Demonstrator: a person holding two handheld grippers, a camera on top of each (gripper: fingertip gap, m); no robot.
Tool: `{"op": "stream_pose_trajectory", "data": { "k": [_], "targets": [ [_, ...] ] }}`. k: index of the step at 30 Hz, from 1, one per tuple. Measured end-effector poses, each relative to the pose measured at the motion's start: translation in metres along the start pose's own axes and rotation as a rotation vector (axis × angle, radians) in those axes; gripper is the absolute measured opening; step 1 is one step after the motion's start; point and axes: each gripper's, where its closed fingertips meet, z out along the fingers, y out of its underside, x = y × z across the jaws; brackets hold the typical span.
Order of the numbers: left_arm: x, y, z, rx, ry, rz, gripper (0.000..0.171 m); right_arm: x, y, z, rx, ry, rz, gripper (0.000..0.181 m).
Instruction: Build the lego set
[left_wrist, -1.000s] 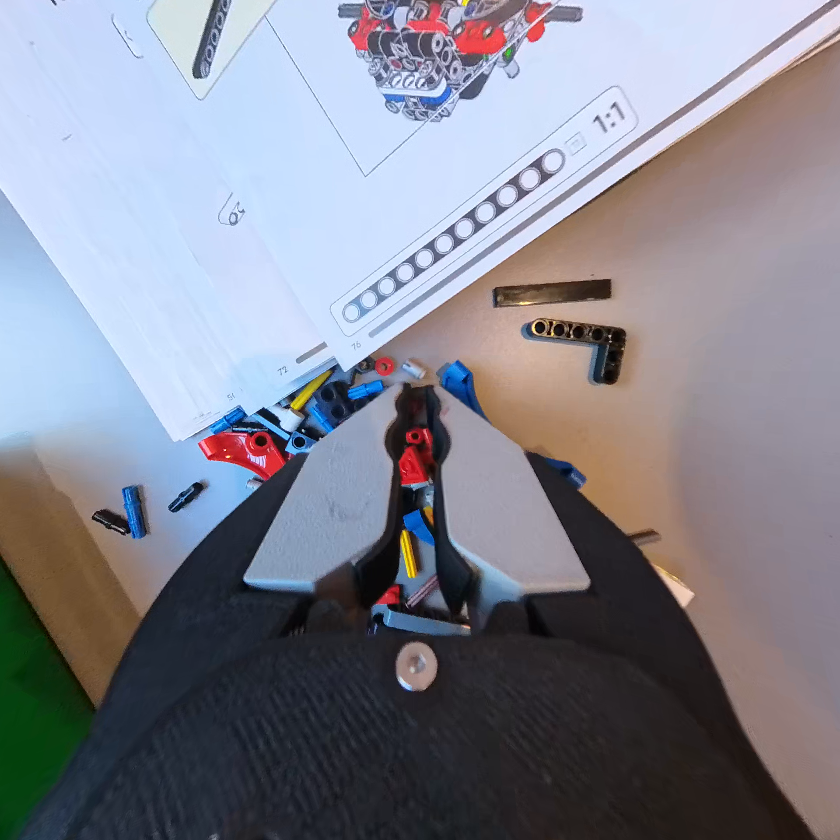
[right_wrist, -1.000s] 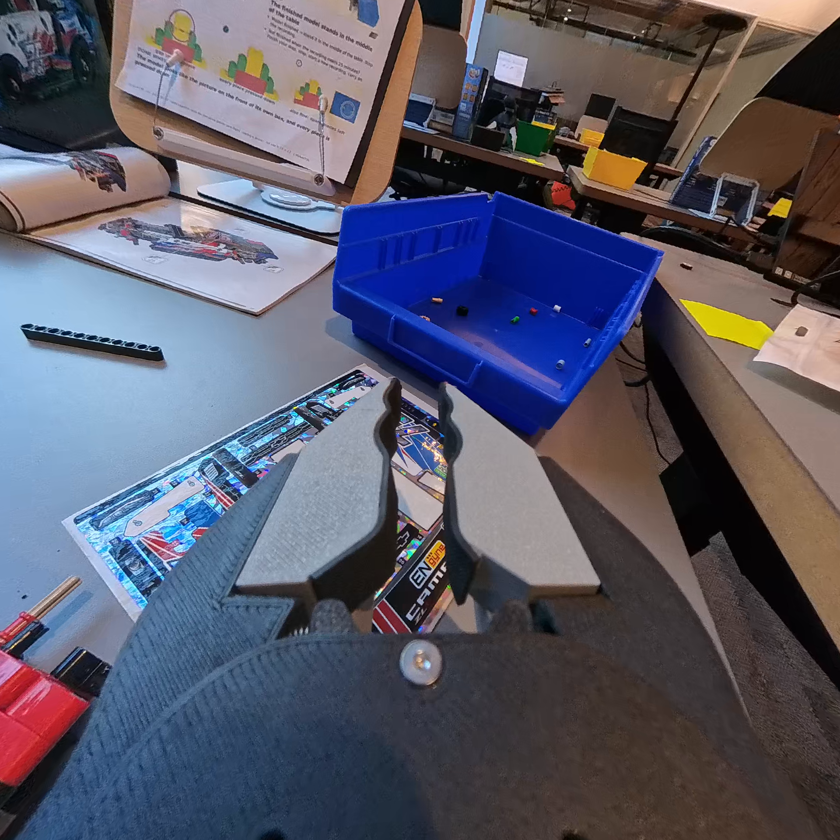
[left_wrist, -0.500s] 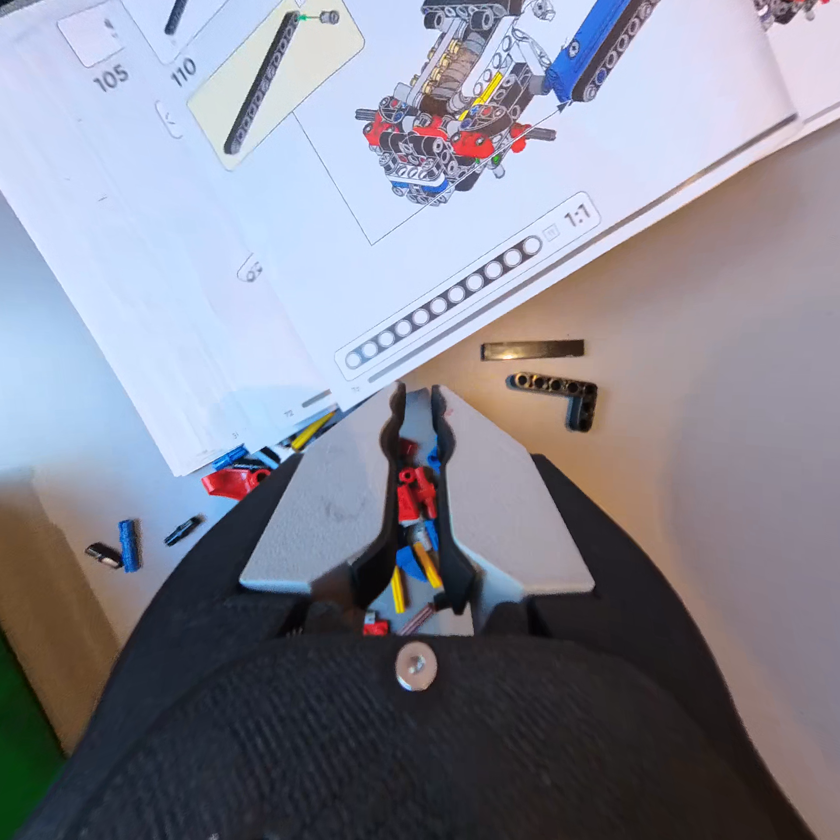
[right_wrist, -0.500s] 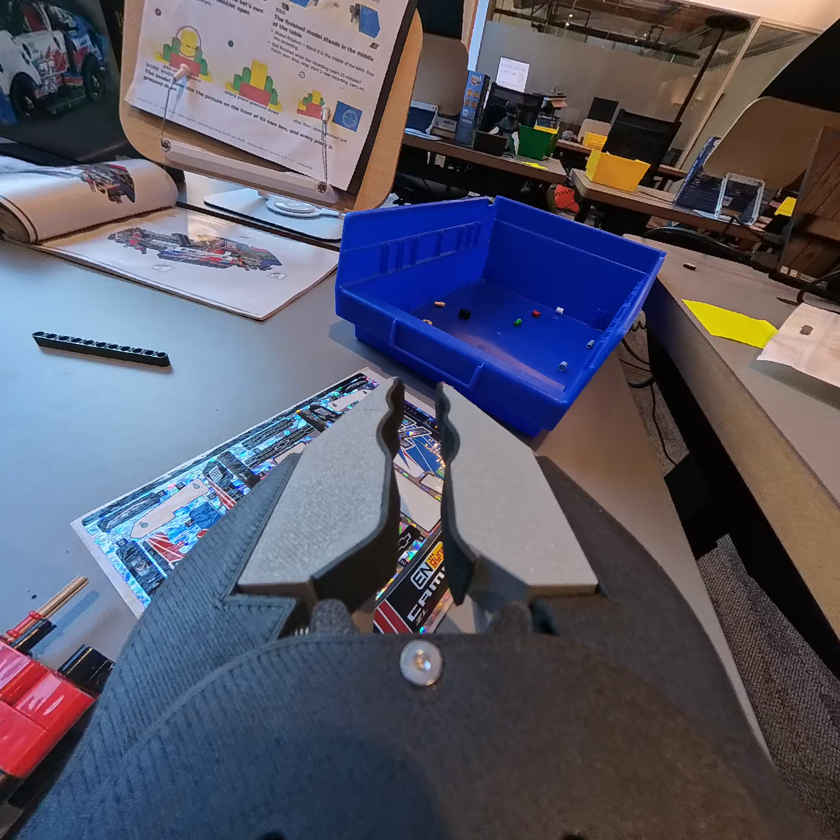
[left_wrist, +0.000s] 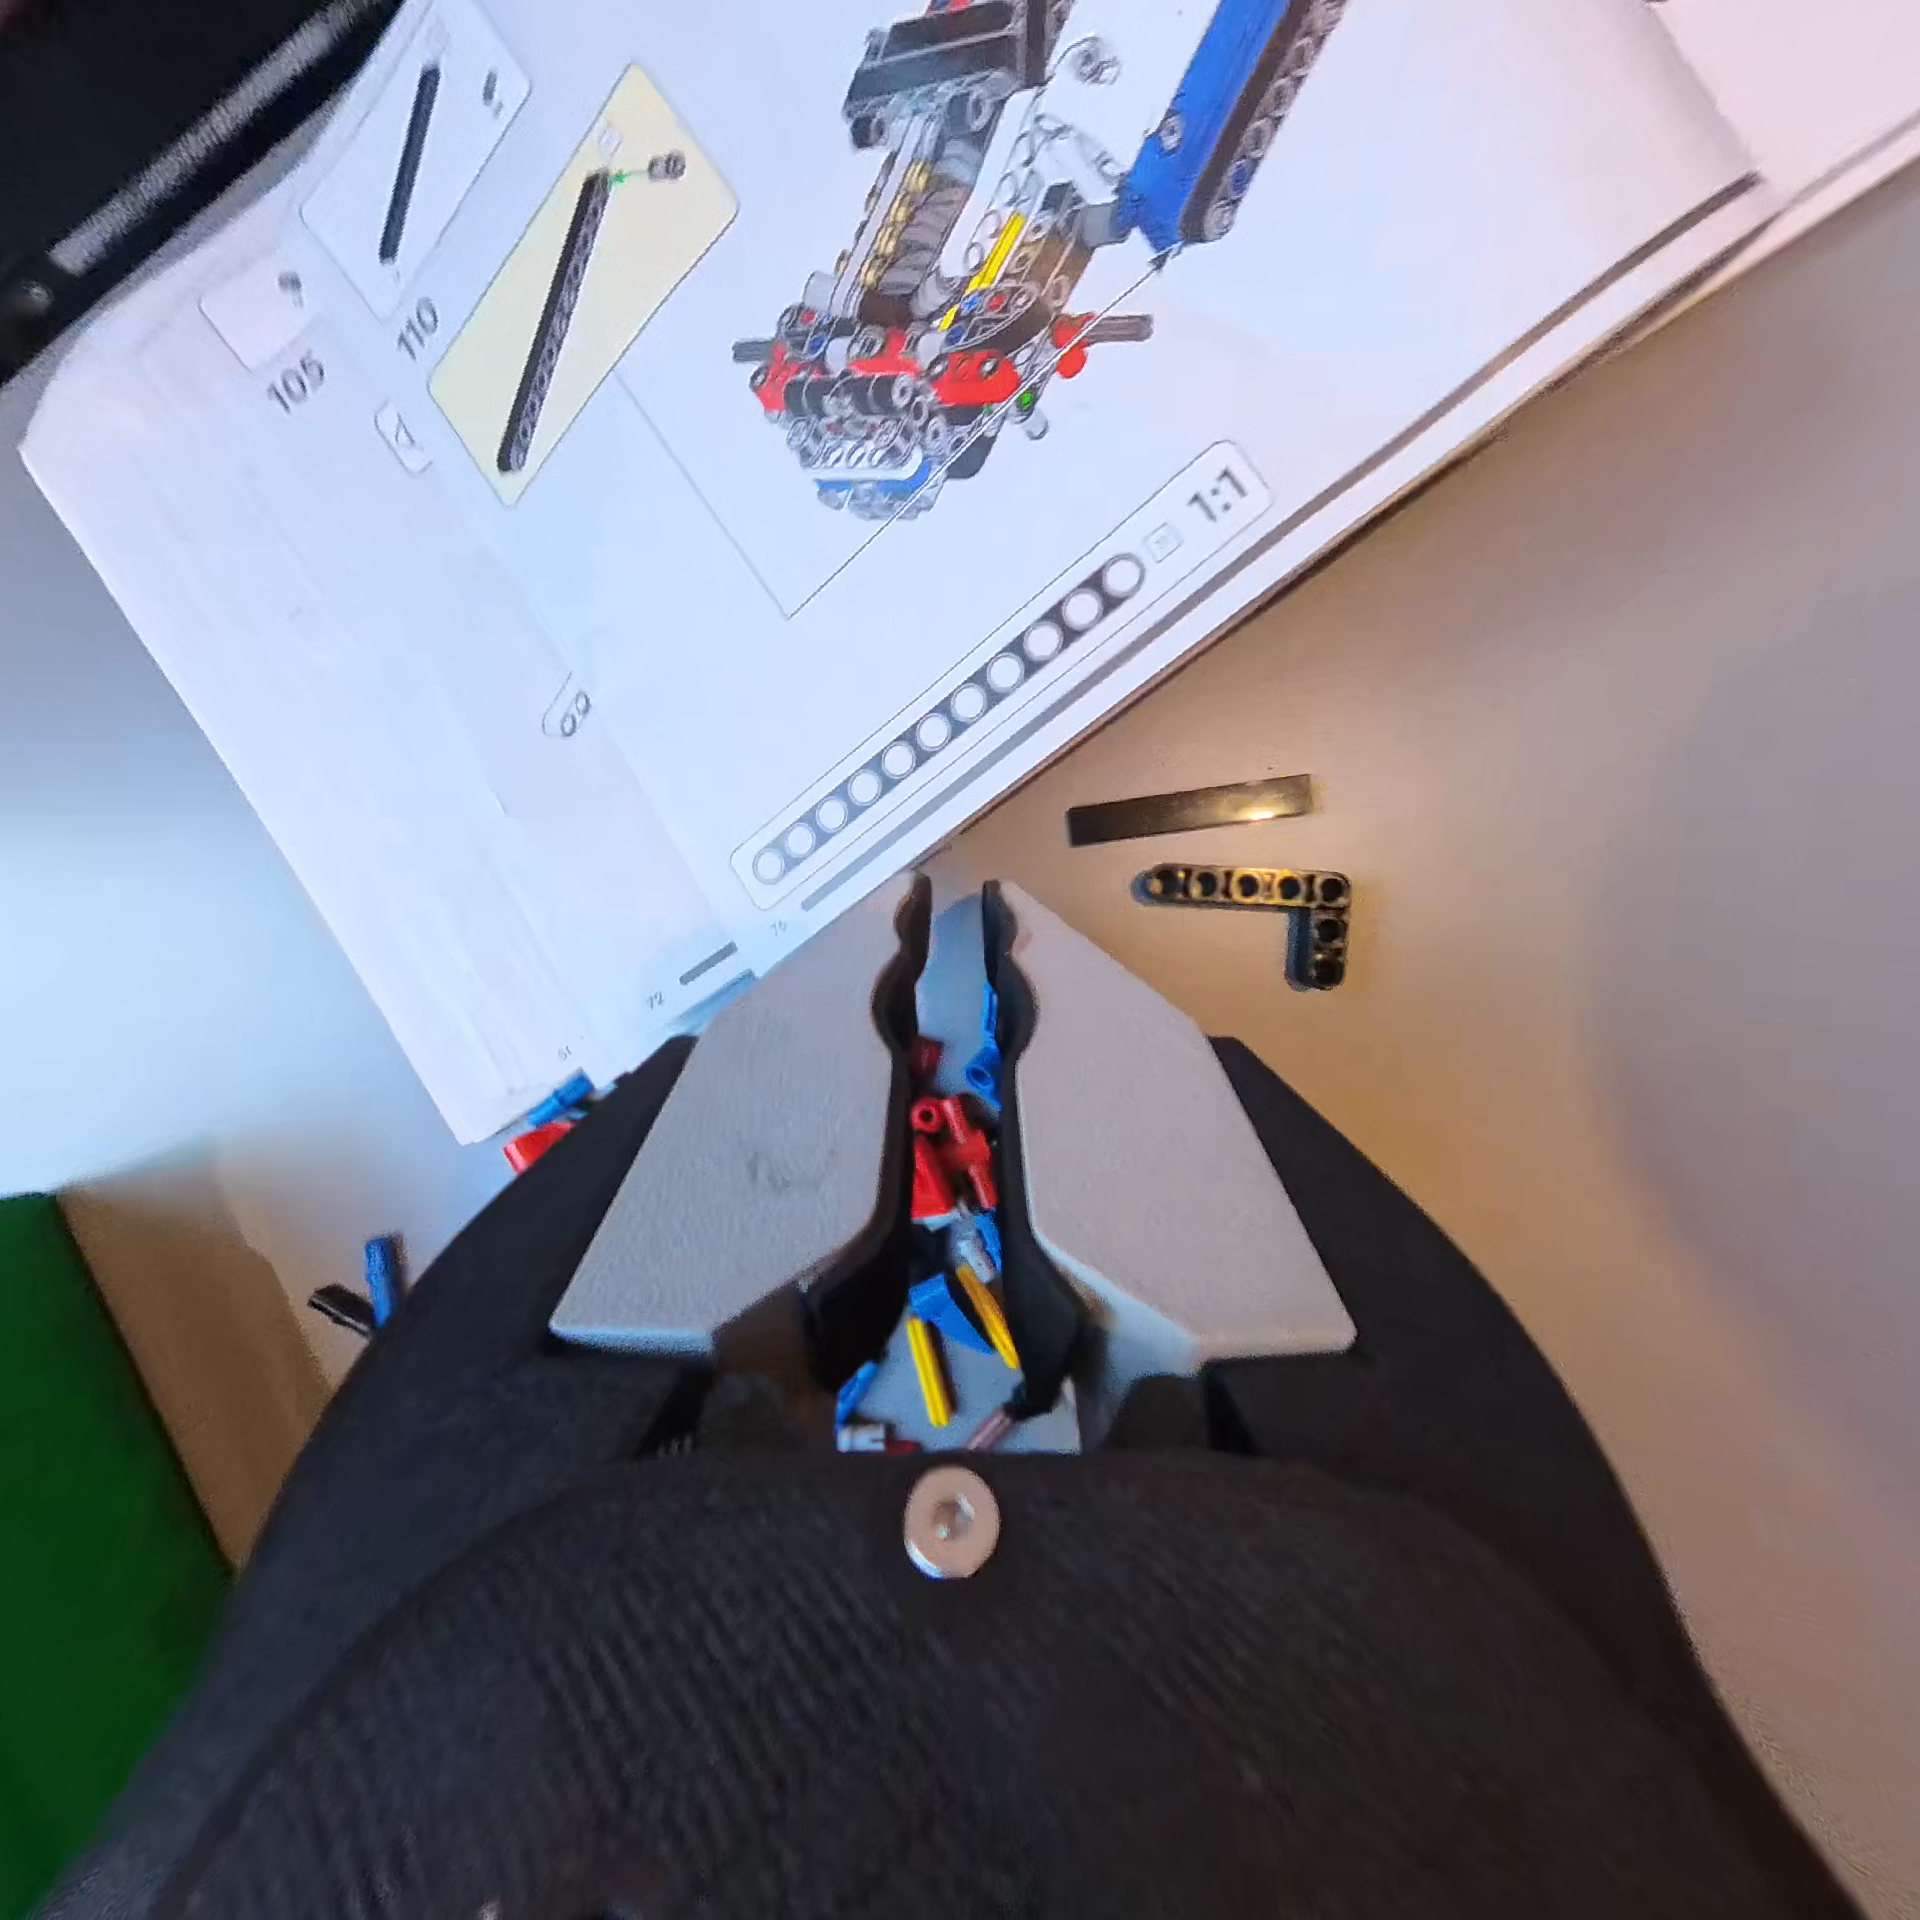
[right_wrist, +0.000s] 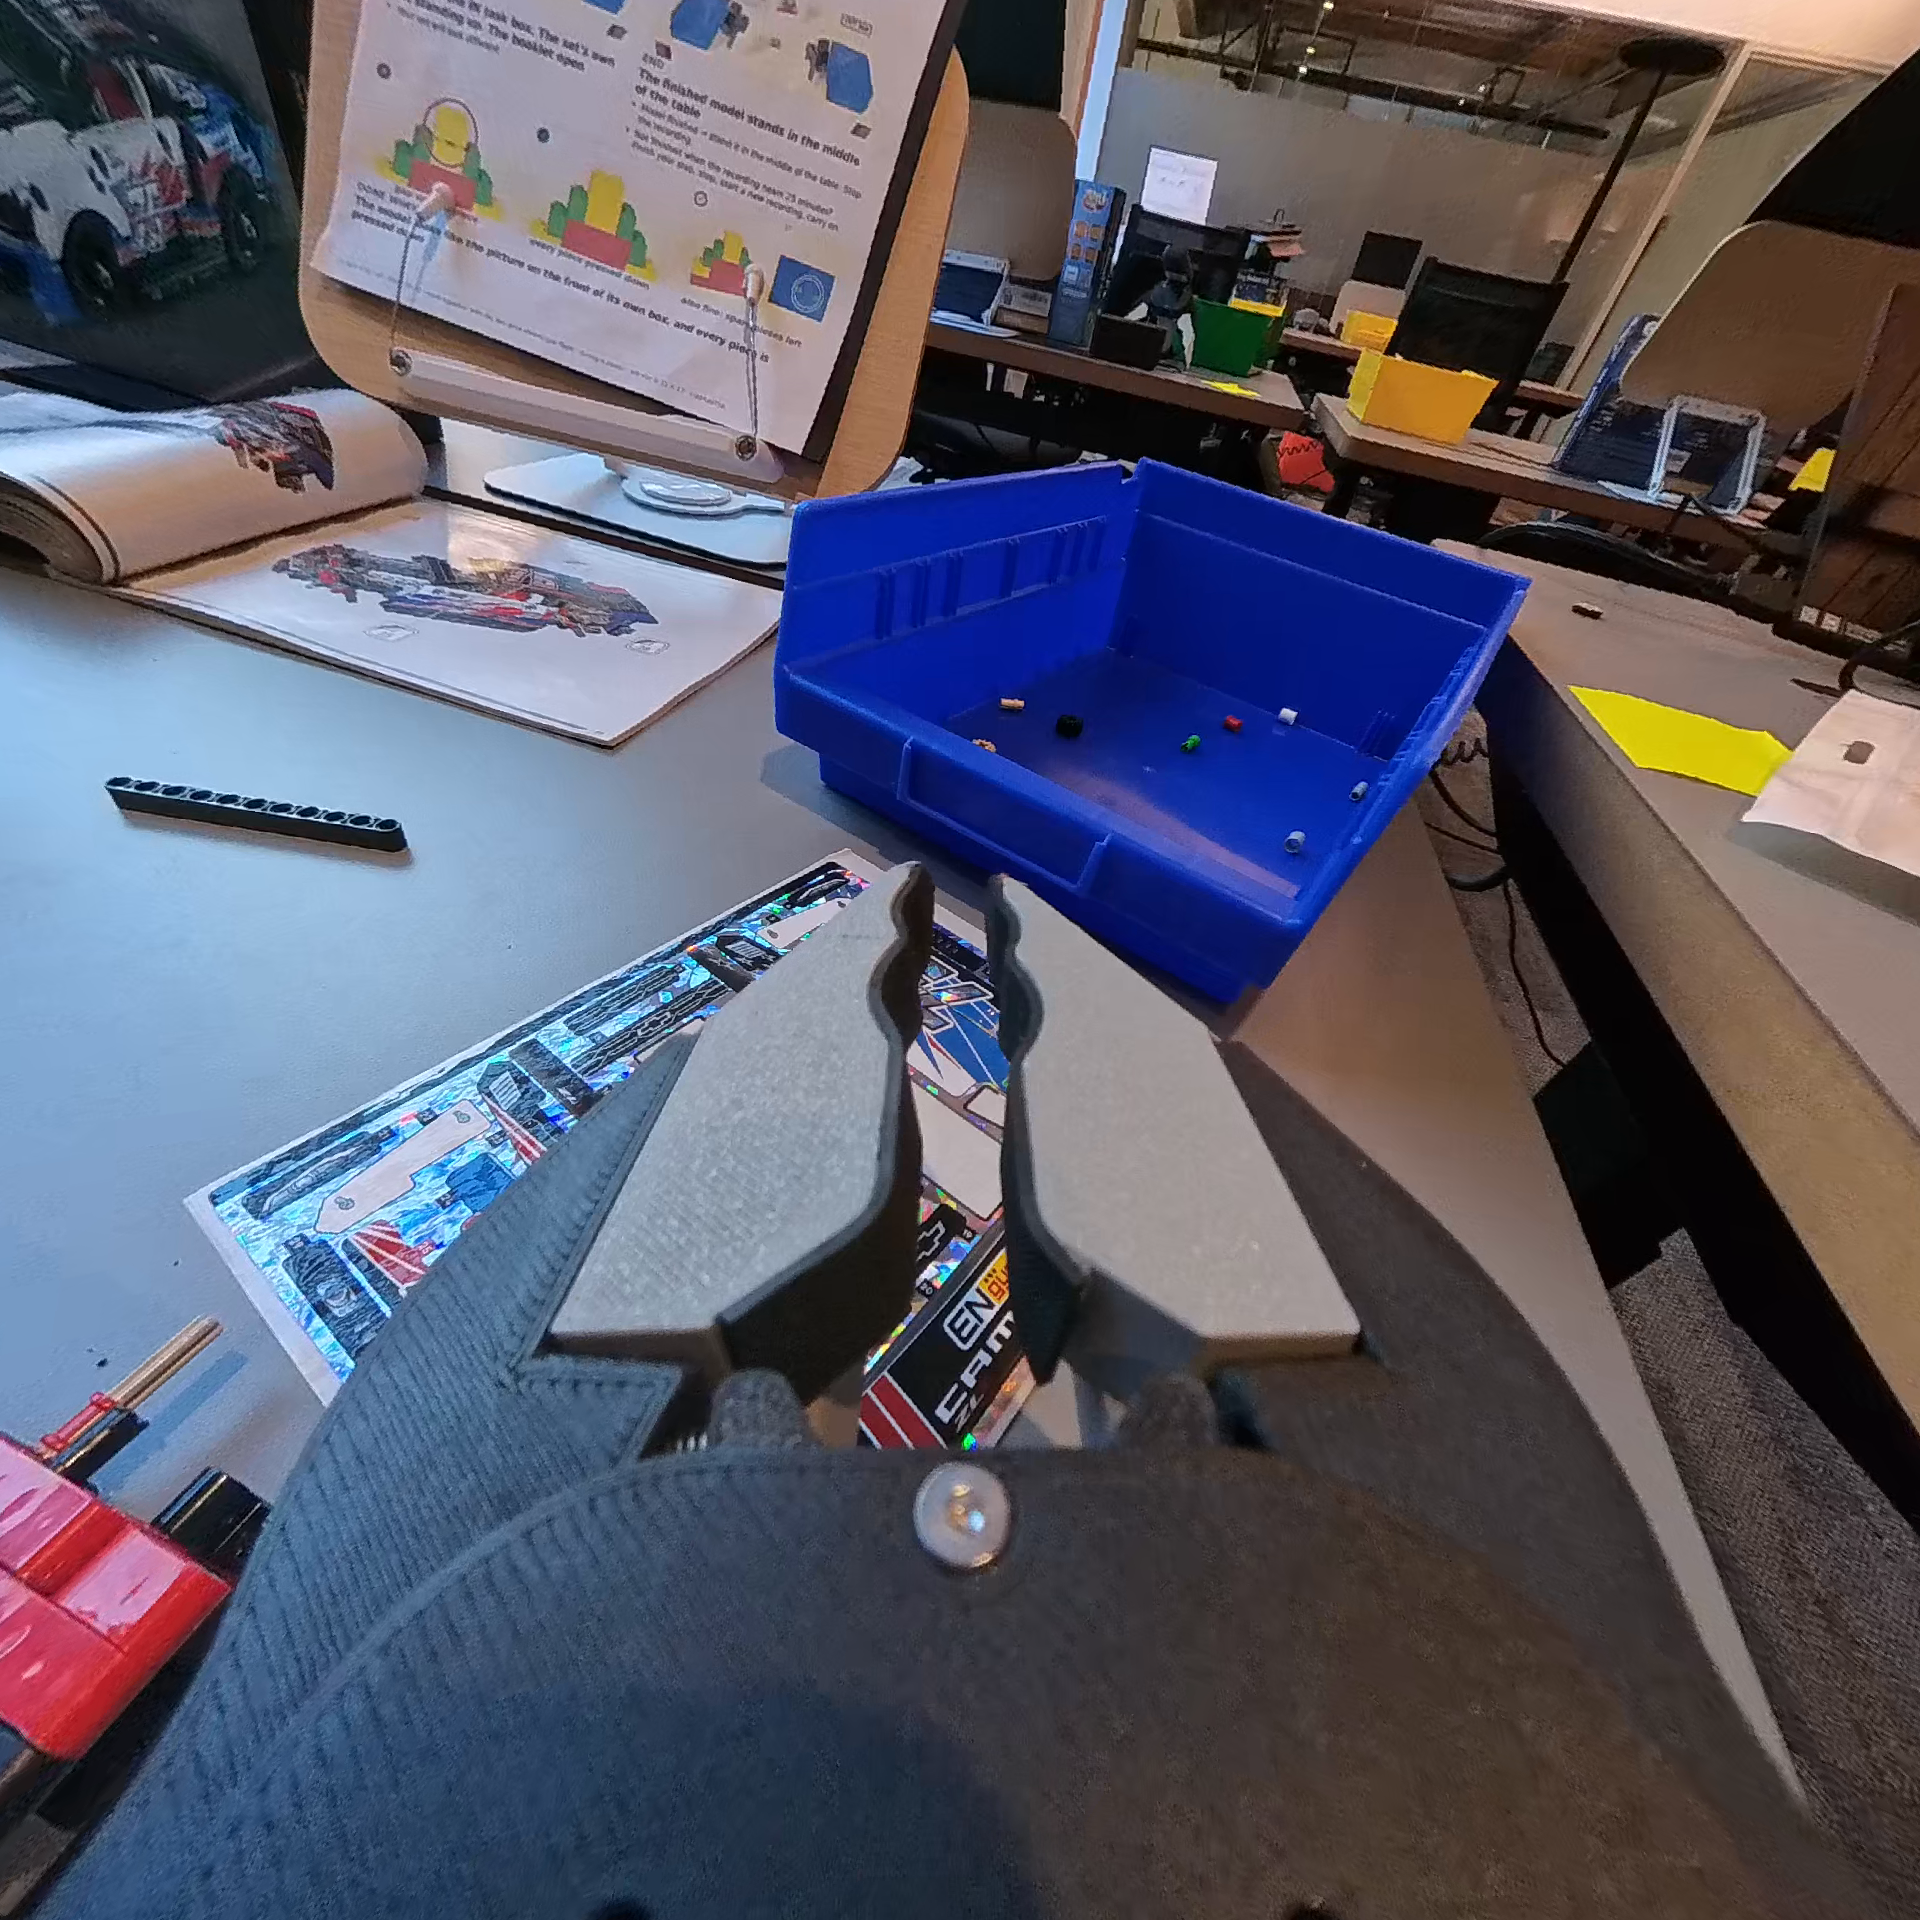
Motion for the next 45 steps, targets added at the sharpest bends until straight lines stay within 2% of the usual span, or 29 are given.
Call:
{"op": "stream_pose_trajectory", "data": {
  "k": [3, 5, 7, 11, 13, 17, 19, 21, 33, 45],
  "targets": [
    [-0.001, -0.002, -0.001, 0.02, -0.032, 0.098, 0.007, 0.0, -0.001, -0.001, 0.006, 0.0, 0.004, 0.007],
    [-0.002, -0.003, 0.0, 0.035, -0.045, 0.095, 0.008, 0.0, -0.001, -0.001, 0.006, 0.0, 0.005, 0.007],
    [-0.004, 0.0, 0.003, 0.018, -0.041, -0.007, 0.012, 0.0, -0.001, -0.001, 0.006, 0.0, 0.005, 0.007],
    [-0.005, 0.001, 0.005, 0.028, -0.043, -0.218, 0.009, 0.001, -0.001, -0.001, 0.011, 0.0, 0.01, 0.006],
    [-0.002, 0.005, 0.004, 0.009, -0.049, -0.267, 0.018, 0.001, -0.002, -0.002, 0.016, -0.002, 0.016, 0.006],
    [0.004, 0.004, 0.004, 0.022, -0.033, -0.392, 0.024, 0.001, -0.003, -0.002, 0.026, -0.016, 0.036, 0.005],
    [0.005, 0.001, 0.005, 0.035, -0.016, -0.441, 0.033, 0.001, -0.004, -0.003, 0.034, -0.024, 0.047, 0.005],
    [0.005, -0.001, 0.007, 0.043, -0.018, -0.476, 0.034, 0.0, -0.005, -0.003, 0.041, -0.033, 0.059, 0.006],
    [0.001, 0.002, 0.017, 0.025, -0.107, -0.476, 0.022, 0.002, -0.01, -0.007, 0.08, -0.058, 0.114, 0.006],
    [-0.006, 0.002, 0.019, 0.031, -0.116, -0.517, 0.012, 0.001, -0.012, -0.009, 0.096, -0.074, 0.142, 0.005]
  ]
}}
